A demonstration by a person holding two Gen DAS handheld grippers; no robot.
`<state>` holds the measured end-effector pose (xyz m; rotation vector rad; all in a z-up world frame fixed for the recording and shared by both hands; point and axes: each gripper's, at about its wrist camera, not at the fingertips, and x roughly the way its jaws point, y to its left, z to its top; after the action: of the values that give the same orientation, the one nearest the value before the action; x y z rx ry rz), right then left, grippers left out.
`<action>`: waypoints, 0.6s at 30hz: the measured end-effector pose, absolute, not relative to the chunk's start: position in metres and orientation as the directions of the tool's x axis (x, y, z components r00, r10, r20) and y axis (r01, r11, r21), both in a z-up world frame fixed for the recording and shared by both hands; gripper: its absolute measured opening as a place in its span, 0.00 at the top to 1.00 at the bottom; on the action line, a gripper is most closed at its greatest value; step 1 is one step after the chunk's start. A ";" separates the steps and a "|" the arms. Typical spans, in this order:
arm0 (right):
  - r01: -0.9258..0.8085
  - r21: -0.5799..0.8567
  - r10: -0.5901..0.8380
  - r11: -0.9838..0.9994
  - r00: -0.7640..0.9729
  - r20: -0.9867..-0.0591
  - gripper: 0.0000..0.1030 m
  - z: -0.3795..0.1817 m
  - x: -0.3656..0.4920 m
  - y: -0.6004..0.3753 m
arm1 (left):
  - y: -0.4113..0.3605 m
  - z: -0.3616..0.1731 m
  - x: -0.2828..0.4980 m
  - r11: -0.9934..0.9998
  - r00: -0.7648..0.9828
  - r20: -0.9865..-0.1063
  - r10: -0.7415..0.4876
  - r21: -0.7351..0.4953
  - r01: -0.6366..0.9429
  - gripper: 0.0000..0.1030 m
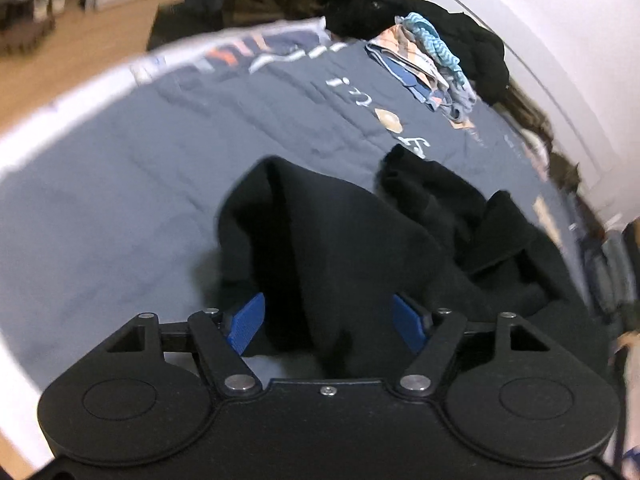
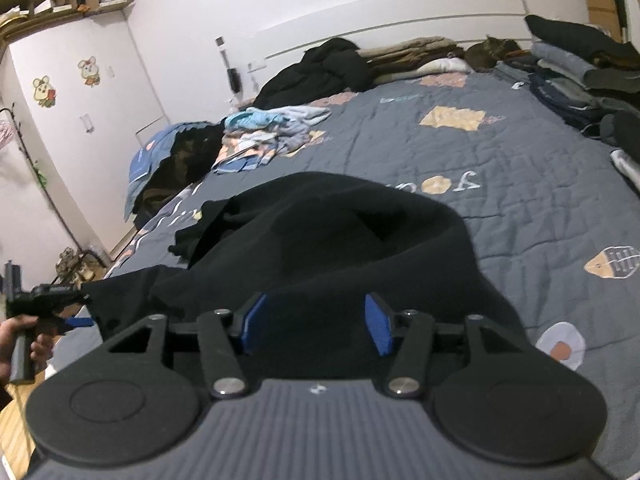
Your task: Fold clothes
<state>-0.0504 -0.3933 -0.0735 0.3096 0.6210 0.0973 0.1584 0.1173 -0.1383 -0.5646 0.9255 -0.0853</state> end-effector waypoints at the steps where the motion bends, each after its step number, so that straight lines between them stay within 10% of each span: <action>1: -0.003 0.315 0.188 0.949 0.808 -0.559 0.48 -0.074 -0.051 -0.390 | 0.117 -0.142 0.163 0.845 0.608 -0.730 -0.312 -0.506 -0.174 0.33; 7: -0.034 0.318 0.218 0.948 0.797 -0.563 0.48 -0.075 -0.056 -0.376 | 0.116 -0.163 0.187 0.806 0.609 -0.741 -0.284 -0.528 -0.267 0.34; 9: -0.044 0.319 0.227 0.947 0.793 -0.565 0.48 -0.075 -0.058 -0.372 | 0.123 -0.164 0.188 0.784 0.619 -0.738 -0.269 -0.541 -0.304 0.65; 10: -0.049 0.319 0.232 0.946 0.791 -0.566 0.48 -0.075 -0.059 -0.369 | 0.123 -0.160 0.187 0.791 0.632 -0.730 -0.260 -0.536 -0.294 0.97; 18: -0.073 0.332 0.259 0.940 0.788 -0.559 0.48 -0.075 -0.063 -0.361 | 0.078 -0.045 0.109 0.961 0.844 -0.468 -0.262 -0.051 0.270 0.97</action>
<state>-0.0626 -0.3606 -0.0755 0.3030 0.6415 0.1814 0.1093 0.0779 -0.0452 0.0171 0.4920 -0.2810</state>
